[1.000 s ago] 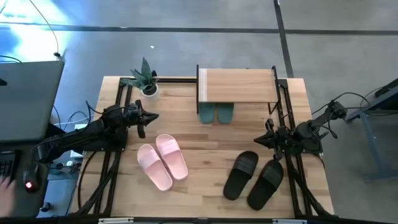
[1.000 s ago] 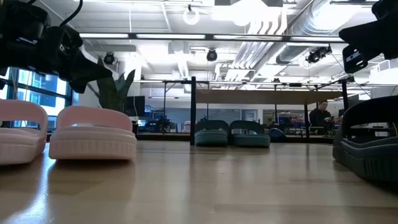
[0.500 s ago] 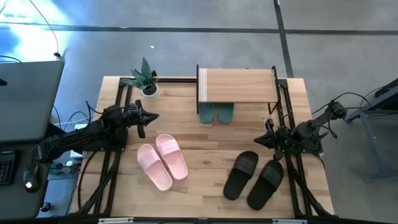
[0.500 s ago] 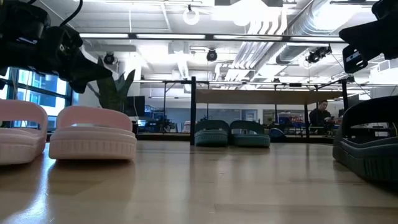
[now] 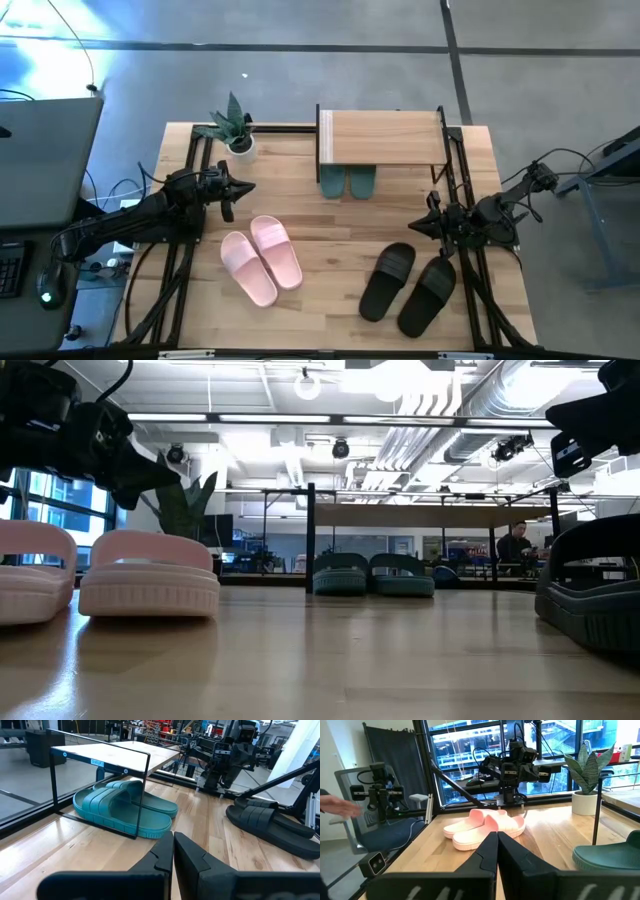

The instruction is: Pick and place slides into the shelf

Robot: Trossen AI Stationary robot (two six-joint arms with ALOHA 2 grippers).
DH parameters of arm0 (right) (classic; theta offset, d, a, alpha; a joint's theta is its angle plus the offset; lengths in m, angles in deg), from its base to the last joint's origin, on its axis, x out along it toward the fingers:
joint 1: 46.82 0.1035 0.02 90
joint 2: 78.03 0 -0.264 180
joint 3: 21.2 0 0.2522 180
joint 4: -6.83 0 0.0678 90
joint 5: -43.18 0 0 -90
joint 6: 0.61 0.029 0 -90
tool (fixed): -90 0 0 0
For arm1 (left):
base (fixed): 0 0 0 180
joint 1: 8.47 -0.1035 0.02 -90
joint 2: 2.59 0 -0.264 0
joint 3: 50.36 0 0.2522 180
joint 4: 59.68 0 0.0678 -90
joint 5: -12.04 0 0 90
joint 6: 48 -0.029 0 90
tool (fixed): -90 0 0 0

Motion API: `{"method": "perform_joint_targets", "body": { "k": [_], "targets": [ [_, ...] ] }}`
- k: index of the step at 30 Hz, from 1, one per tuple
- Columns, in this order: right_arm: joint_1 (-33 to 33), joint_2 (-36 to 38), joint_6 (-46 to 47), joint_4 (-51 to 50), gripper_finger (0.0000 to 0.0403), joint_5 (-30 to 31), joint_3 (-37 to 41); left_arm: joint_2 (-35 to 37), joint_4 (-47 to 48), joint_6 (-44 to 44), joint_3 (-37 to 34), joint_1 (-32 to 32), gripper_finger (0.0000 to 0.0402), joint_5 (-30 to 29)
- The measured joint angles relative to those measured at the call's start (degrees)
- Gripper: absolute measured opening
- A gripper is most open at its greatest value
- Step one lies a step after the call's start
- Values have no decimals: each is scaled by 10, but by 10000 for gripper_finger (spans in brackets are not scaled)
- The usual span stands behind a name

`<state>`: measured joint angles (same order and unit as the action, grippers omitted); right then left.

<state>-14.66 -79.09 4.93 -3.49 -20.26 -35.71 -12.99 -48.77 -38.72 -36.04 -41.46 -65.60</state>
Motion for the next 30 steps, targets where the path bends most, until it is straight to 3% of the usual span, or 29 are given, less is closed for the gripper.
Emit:
{"method": "perform_joint_targets", "body": {
  "k": [9, 14, 20, 22, 26, 30],
  "targets": [
    [0, 0, 0, 0, 0, 0, 0, 0, 0, -1, 0, 0, 3, 0],
    [0, 0, 0, 0, 0, 0, 0, 0, -1, -58, 0, 0, 3, -43],
    [0, 0, 0, 0, 0, 0, 0, 0, -2, -59, 0, 0, 3, -51],
    [0, 0, 0, 4, 0, 1, 0, 0, -9, -6, 0, 1, 3, -40],
    [0, 0, 14, 33, 0, 0, 0, 0, -49, 216, 0, 0, 3, 10],
    [0, 0, 82, 139, 0, 2, 1, 0, -121, 377, 0, 0, 3, -20]
  ]
}}
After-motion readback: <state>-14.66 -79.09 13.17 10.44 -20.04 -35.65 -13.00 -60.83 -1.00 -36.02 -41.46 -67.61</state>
